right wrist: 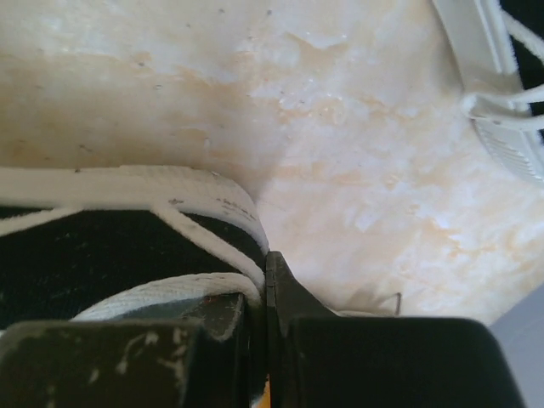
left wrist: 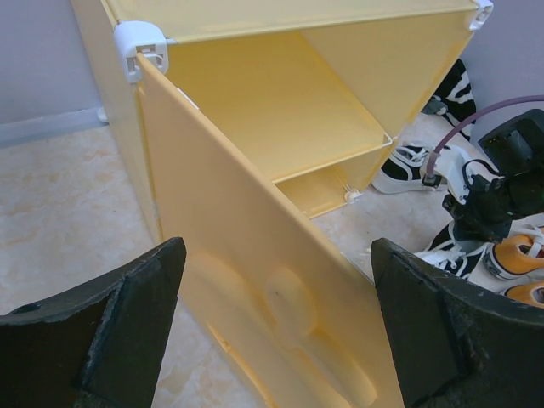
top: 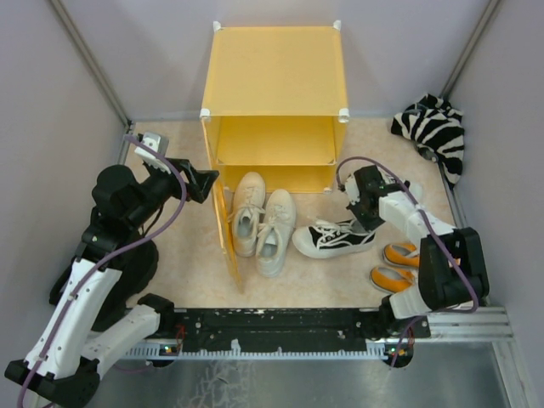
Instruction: Place and organize the shoes in the shoe cabinet
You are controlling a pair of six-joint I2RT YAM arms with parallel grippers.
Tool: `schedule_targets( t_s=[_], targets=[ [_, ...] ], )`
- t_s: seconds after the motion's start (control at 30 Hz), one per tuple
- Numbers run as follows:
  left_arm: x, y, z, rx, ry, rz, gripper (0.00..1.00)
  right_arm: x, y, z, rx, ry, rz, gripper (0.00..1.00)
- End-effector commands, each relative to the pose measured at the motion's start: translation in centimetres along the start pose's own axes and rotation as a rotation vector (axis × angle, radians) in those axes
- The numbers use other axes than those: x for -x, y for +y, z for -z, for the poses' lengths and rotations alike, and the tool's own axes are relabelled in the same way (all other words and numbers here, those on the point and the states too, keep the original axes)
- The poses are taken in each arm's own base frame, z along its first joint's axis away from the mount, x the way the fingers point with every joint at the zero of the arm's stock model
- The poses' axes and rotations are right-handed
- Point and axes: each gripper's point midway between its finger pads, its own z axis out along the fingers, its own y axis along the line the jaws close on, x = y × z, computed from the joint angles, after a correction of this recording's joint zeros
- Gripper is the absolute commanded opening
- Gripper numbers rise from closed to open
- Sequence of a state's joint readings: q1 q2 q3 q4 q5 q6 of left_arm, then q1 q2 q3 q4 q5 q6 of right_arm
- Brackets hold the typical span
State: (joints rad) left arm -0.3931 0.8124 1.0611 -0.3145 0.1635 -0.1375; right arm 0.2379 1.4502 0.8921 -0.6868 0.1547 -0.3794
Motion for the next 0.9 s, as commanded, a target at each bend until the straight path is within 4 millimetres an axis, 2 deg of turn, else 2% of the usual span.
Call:
schedule_targets(
  t_s=[0.0,0.07,0.13,0.23,0.33,0.4,0.47,0.5,0.6,0.77,0.87],
  targets=[
    [-2.9,0.3,0.1,0.008,0.095,-0.006,0.95,4.8,0.9,3.7,0.087,-0.211,-0.147,0.00],
    [-3.0,0.3,0.0,0.007,0.097,-0.003,0.95,5.8,0.5,5.3,0.079,-0.246,-0.253,0.00],
    [-3.1,0.2,0.0,0.004,0.099,0.001,0.95,6.0,-0.4,6.5,0.025,-0.225,-0.417,0.00],
    [-3.4,0.2,-0.1,-0.001,0.100,0.012,0.95,5.9,-0.8,7.2,-0.006,-0.189,-0.592,0.00],
    [-3.4,0.0,-0.1,-0.008,0.099,0.020,0.95,6.1,1.1,6.7,0.073,-0.170,-0.717,0.00],
    [-3.2,0.0,0.0,-0.007,0.093,0.018,0.95,6.1,3.0,6.3,0.140,-0.158,-0.797,0.00],
    [-3.0,0.2,0.1,0.002,0.088,0.013,0.95,6.1,4.8,6.0,0.173,-0.182,-0.846,0.00],
    [-3.0,0.3,0.1,0.007,0.087,0.009,0.95,5.5,5.9,5.5,0.184,-0.182,-0.876,0.00],
    [-3.2,0.5,0.1,0.016,0.093,0.006,0.95,5.2,8.1,5.7,0.237,-0.256,-0.999,0.00],
    [-3.5,0.1,0.0,-0.005,0.099,0.024,0.95,4.0,8.3,6.7,0.232,-0.380,-1.183,0.08],
    [-3.5,-0.3,0.0,-0.020,0.098,0.034,0.95,3.1,8.1,7.1,0.217,-0.412,-1.213,0.14]
  ],
)
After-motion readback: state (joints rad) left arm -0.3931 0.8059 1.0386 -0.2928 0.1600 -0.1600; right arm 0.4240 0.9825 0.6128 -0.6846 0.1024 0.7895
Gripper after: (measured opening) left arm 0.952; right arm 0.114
